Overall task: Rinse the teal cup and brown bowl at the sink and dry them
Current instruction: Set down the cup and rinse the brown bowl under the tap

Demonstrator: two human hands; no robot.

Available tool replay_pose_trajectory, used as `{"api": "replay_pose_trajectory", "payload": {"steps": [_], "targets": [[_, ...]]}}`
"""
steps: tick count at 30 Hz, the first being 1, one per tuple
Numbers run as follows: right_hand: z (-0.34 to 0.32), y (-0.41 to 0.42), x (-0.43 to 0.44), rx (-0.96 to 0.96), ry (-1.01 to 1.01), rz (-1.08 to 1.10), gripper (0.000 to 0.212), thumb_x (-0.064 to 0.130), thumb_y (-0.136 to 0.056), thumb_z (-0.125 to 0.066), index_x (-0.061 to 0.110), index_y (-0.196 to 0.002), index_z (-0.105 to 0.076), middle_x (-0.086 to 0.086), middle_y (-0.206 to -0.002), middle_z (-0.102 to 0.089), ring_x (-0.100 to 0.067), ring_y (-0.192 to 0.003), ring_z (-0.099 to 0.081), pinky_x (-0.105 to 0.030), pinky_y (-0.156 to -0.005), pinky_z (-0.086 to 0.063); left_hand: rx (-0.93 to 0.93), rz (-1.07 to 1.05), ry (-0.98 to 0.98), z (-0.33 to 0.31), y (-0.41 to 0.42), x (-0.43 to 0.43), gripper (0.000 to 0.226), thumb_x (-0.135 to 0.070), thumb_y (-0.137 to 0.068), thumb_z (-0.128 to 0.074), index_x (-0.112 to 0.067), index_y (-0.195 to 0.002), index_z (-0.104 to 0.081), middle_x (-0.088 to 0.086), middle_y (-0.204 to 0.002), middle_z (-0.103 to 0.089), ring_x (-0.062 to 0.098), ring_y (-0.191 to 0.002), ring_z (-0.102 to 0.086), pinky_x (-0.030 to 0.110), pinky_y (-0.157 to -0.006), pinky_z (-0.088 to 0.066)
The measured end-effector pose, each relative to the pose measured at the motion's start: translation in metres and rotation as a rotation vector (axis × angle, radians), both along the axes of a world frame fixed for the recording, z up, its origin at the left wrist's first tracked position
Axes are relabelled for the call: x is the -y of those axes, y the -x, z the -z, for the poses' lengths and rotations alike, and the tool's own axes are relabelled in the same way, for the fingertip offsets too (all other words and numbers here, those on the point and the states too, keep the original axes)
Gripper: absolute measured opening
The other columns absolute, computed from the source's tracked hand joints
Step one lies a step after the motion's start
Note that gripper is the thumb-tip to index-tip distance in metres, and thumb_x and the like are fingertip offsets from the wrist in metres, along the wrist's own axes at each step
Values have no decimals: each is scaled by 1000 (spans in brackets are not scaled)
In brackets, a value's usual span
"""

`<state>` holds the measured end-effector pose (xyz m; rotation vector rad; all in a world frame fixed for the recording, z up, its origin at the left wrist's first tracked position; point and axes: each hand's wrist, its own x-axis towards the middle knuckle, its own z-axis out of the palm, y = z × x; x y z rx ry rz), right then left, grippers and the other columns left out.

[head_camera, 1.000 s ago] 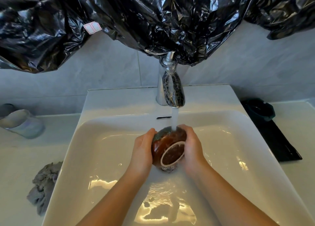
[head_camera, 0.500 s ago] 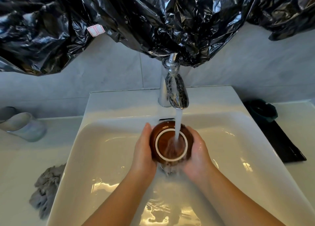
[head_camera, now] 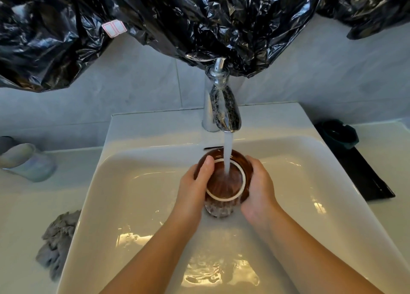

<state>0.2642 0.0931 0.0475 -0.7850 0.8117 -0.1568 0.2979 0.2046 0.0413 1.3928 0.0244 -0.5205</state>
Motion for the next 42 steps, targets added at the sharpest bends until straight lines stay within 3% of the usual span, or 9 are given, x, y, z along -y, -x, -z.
{"api": "replay_pose_trajectory", "payload": {"steps": [5,8,13,19,24,29,34,37,42], "targets": [[3,-3,2,7,-95,-101,54,51,-98,-38,10,-105,-73,-16,-96,-76,-30,-92,-71,-45,-83,-53,284,141,-24,-5,5,-4,41,-40,-84,-56,-4,-103,-56,11,-93,-67,24,-85,-65,39,-78,-52],[-1,-1,7,81,-238,-146,59,56,-93,-44,10,-80,-78,-14,-79,-73,-28,-73,-72,-40,-74,-52,534,417,-135,-5,13,-8,20,-21,-88,-52,-18,-107,-50,-2,-94,-58,10,-83,-58,28,-73,-49],[-4,3,12,104,-292,-200,59,59,-82,-53,5,-85,-75,-15,-82,-70,-28,-79,-67,-38,-82,-50,1143,553,-625,-6,4,-6,30,-44,-95,-40,-19,-79,-46,-7,-75,-48,10,-68,-44,24,-61,-37],[-5,6,15,198,-152,-337,52,48,-77,-60,5,-105,-71,-18,-96,-70,-32,-94,-66,-43,-90,-50,1071,634,-581,-5,12,-8,14,-21,-92,-57,-20,-100,-45,-10,-90,-43,-2,-75,-43,10,-67,-35],[0,3,17,180,-179,-354,51,48,-79,-58,7,-106,-71,-16,-97,-71,-28,-90,-67,-40,-86,-51,1323,642,-822,1,-4,-8,31,-43,-93,-47,-17,-79,-53,1,-74,-59,18,-66,-51,31,-64,-41],[-2,6,17,270,-184,-378,38,38,-81,-56,9,-93,-77,-15,-92,-73,-27,-87,-71,-40,-84,-53,1073,554,-739,-9,10,-1,14,-29,-95,-50,-17,-101,-47,-5,-88,-47,14,-74,-48,24,-66,-35],[-7,6,25,123,-198,-457,45,46,-91,-49,10,-94,-76,-14,-92,-71,-28,-85,-68,-38,-80,-49,1330,646,-880,-5,7,-10,35,-45,-97,-35,-16,-86,-51,2,-82,-59,22,-73,-54,35,-68,-44],[-9,12,27,179,-210,-406,44,44,-90,-51,9,-88,-77,-15,-89,-73,-27,-79,-71,-36,-76,-54,1220,541,-822,-11,25,-1,28,-41,-97,-38,-15,-93,-50,3,-85,-60,23,-72,-54,33,-61,-42],[-6,16,23,178,-194,-418,48,47,-91,-47,9,-108,-71,-14,-99,-72,-26,-90,-70,-36,-79,-55,1362,549,-955,-5,22,-7,52,-46,-93,-47,-14,-134,-45,9,-140,-46,26,-124,-46,49,-109,-34]]}}
